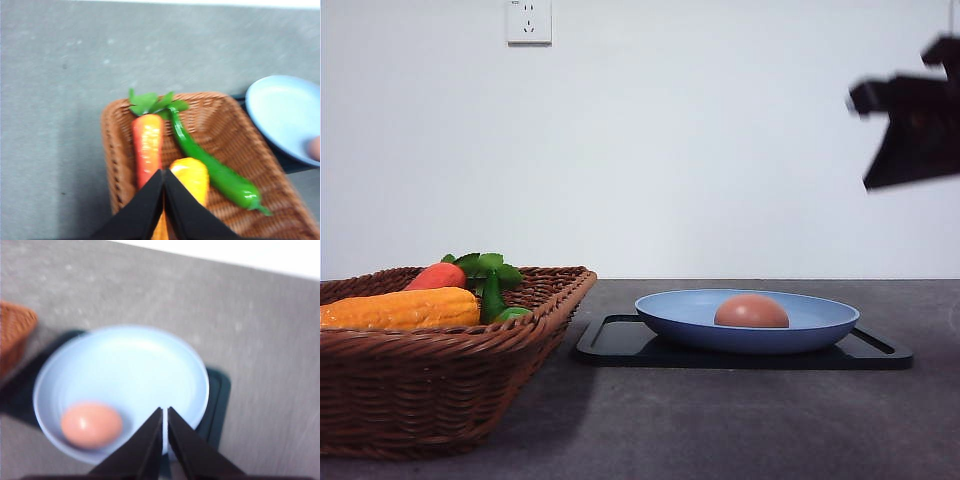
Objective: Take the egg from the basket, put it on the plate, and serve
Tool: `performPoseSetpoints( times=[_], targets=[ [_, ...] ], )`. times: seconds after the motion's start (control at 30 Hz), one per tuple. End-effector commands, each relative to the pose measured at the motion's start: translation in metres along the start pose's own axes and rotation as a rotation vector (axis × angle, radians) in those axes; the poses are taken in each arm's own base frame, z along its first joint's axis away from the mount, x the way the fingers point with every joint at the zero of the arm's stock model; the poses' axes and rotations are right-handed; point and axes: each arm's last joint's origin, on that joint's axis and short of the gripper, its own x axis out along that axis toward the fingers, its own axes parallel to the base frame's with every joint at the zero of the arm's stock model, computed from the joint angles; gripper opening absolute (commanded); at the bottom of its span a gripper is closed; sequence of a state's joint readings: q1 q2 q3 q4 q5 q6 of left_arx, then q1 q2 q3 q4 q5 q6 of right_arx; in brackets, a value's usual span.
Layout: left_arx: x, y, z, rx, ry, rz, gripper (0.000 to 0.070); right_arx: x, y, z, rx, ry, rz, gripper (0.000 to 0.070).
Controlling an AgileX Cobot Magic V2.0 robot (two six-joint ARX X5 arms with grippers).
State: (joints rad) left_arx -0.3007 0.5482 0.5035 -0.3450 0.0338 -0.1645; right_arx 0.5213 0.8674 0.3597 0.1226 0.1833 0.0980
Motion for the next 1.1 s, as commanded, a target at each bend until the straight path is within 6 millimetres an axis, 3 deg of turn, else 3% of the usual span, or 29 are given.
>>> performPoseSetpoints(
  times=[0.0, 0.53, 0.87, 1.07],
  targets=[
    [-0.003, -0.002, 0.004, -0.065, -0.022, -0.016, 0.0, 0.001, 0.001, 0.003, 0.032, -0.022, 0.006, 0.0],
    [-0.006, -0.003, 0.006, -0.07, -0.058, -0.024, 0.0, 0.001, 0.001, 0.005, 0.033, -0.033, 0.007, 0.0],
    [-0.061, 0.003, 0.002, 0.114, -0.317, 0.03, 0.0, 0.001, 0.001, 0.005, 0.033, -0.033, 0.007, 0.0],
    [-0.057, 0.018, -0.02, 0.136, -0.397, 0.195, 0.0, 0.001, 0.001, 0.005, 0.033, -0.033, 0.007, 0.0]
  ],
)
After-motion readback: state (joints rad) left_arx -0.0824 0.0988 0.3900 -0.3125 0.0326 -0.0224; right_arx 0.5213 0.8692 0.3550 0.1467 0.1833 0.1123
